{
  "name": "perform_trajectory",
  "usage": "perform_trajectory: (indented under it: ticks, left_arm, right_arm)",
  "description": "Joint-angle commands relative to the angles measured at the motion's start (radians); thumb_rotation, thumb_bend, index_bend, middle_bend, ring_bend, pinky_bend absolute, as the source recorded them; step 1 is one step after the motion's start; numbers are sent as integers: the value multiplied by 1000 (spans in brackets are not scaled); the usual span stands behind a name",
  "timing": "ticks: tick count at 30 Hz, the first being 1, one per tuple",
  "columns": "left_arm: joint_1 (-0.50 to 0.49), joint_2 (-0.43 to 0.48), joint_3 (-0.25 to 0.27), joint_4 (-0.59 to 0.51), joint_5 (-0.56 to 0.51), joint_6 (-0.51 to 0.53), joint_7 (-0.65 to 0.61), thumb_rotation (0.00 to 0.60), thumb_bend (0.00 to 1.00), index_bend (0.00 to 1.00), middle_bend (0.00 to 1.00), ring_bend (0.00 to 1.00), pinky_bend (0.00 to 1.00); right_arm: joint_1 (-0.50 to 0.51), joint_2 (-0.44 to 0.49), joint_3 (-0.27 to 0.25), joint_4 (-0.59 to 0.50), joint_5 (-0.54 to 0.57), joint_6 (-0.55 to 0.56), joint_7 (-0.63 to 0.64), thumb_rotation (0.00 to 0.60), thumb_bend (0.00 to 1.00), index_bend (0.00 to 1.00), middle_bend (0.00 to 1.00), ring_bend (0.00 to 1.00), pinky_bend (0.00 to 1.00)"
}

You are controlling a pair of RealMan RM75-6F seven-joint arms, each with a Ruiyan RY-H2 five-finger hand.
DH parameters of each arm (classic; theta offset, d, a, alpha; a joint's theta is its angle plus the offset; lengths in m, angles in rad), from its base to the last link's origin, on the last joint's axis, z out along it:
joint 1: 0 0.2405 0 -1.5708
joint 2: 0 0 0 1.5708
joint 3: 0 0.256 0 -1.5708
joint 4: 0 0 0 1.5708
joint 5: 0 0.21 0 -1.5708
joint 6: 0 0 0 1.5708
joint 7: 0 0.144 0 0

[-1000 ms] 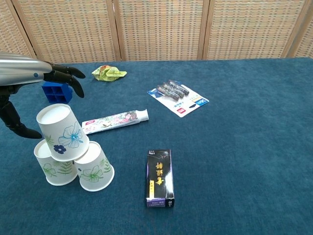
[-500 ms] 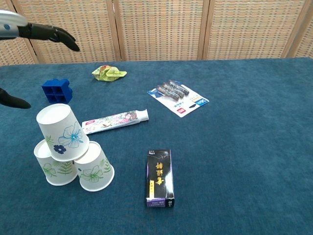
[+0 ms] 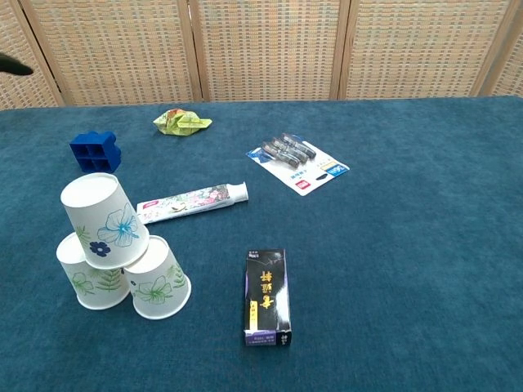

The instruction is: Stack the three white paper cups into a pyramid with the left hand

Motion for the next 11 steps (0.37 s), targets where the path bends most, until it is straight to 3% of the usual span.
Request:
perform_trajectory:
  ticks: [1, 11]
  left_arm:
    - [115, -123, 26, 173, 53, 93, -17, 600, 203, 0, 0, 0, 0]
    - [178, -184, 2, 310, 74, 118, -97, 600, 203, 0, 0, 0, 0]
  right_arm:
    - [2, -5, -2, -3, -4, 1, -18, 600, 91, 0, 0, 0, 0]
    - [7, -18, -10, -10, -10, -4, -72, 600, 90, 0, 0, 0, 0]
